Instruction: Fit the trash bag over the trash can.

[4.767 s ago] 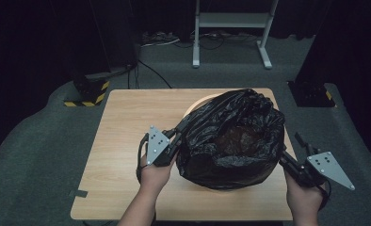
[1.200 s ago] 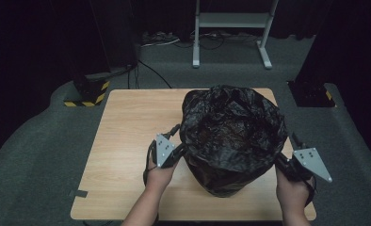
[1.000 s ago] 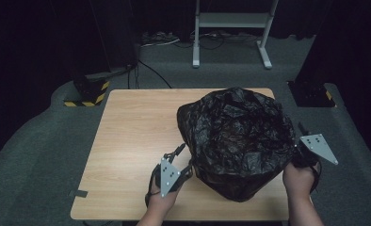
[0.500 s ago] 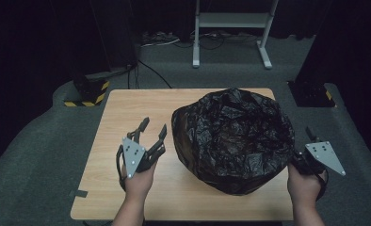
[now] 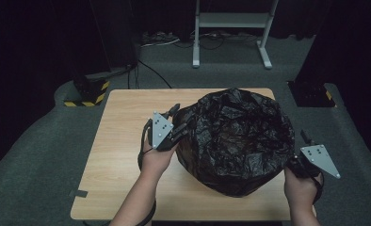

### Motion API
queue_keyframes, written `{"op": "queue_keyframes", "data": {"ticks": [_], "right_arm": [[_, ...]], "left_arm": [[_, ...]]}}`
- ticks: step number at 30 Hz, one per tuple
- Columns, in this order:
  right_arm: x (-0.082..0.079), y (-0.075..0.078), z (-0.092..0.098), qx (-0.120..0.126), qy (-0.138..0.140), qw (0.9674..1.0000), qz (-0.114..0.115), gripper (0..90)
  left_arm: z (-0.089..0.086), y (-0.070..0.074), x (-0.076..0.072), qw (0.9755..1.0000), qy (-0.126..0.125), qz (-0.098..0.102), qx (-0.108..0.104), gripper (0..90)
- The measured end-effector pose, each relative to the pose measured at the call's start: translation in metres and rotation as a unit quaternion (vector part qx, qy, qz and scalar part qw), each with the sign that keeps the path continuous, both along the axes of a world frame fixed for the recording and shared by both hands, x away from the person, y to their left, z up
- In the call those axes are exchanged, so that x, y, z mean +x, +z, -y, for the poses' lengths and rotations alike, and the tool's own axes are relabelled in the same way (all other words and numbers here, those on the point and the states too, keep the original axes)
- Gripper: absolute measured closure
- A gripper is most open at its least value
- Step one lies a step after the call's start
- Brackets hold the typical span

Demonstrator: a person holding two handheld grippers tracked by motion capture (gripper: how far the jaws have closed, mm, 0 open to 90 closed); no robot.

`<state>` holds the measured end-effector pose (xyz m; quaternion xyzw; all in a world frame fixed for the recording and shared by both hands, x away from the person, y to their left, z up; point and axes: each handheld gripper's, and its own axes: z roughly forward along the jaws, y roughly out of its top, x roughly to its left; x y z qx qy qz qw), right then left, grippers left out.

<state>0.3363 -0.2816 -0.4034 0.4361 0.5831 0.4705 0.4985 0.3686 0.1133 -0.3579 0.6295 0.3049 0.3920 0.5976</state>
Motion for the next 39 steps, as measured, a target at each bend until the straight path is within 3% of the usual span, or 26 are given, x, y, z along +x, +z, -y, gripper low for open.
{"op": "queue_keyframes", "data": {"ticks": [4,5,9,12,15,20,23,24,25,26,30,32,34,36,37,39], "right_arm": [[-0.001,0.003,-0.002,0.001,0.004,1.0,0.003,30.5],[-0.001,0.004,-0.002,0.0,0.005,1.0,0.005,31.4],[-0.002,0.007,-0.004,-0.001,0.007,0.9999,0.009,31.5],[-0.001,0.008,-0.004,-0.001,0.008,0.9999,0.007,31.5],[-0.001,0.007,-0.004,-0.002,0.007,0.9999,0.007,31.6],[0.0,0.003,-0.004,0.0,0.008,1.0,-0.001,32.0],[0.0,-0.005,-0.006,-0.004,0.013,0.9999,-0.01,33.3],[-0.001,-0.008,-0.006,-0.004,0.014,0.9998,-0.014,31.2],[0.0,-0.01,-0.006,-0.01,0.012,0.9997,-0.02,31.1],[-0.001,-0.012,-0.005,-0.013,0.011,0.9996,-0.021,31.0],[-0.009,-0.009,0.005,-0.009,0.004,0.9998,-0.017,30.4],[-0.014,-0.003,0.011,0.002,0.001,0.9999,-0.013,29.3],[-0.018,0.003,0.012,0.009,0.006,0.9999,-0.008,28.8],[-0.019,0.008,0.007,0.013,0.02,0.9997,-0.009,28.1],[-0.019,0.009,0.004,0.014,0.029,0.9995,-0.01,28.2],[-0.018,0.008,0.0,0.004,0.014,0.9998,-0.01,33.3]], "left_arm": [[-0.001,-0.004,-0.001,1.0,0.006,-0.006,-0.001,88.2],[-0.001,-0.005,0.0,0.9999,0.004,-0.009,-0.008,89.7],[-0.002,-0.01,0.0,0.9998,0.016,-0.009,-0.006,90.0],[-0.003,-0.021,0.003,0.9993,0.029,-0.023,-0.005,90.0],[0.0,-0.042,0.004,0.9987,0.027,-0.043,0.007,90.0],[0.018,-0.091,-0.001,0.9959,0.014,-0.081,0.038,90.0],[0.024,-0.109,-0.004,0.9948,0.01,-0.09,0.046,90.0],[0.025,-0.113,-0.004,0.9949,0.012,-0.092,0.04,90.0],[0.023,-0.114,-0.005,0.995,0.018,-0.092,0.035,86.6],[0.019,-0.115,-0.005,0.9949,0.026,-0.093,0.028,70.3],[-0.003,-0.102,-0.015,0.9977,0.04,-0.049,-0.025,47.9],[-0.008,-0.091,-0.019,0.9981,0.038,-0.034,-0.034,43.3],[-0.003,-0.083,-0.017,0.9986,0.025,-0.035,-0.03,38.7],[0.008,-0.08,-0.017,0.9992,0.015,-0.036,-0.013,38.7],[0.012,-0.079,-0.018,0.9993,0.013,-0.034,-0.008,42.9],[0.018,-0.078,-0.017,0.9988,0.012,-0.044,-0.017,44.0]]}}
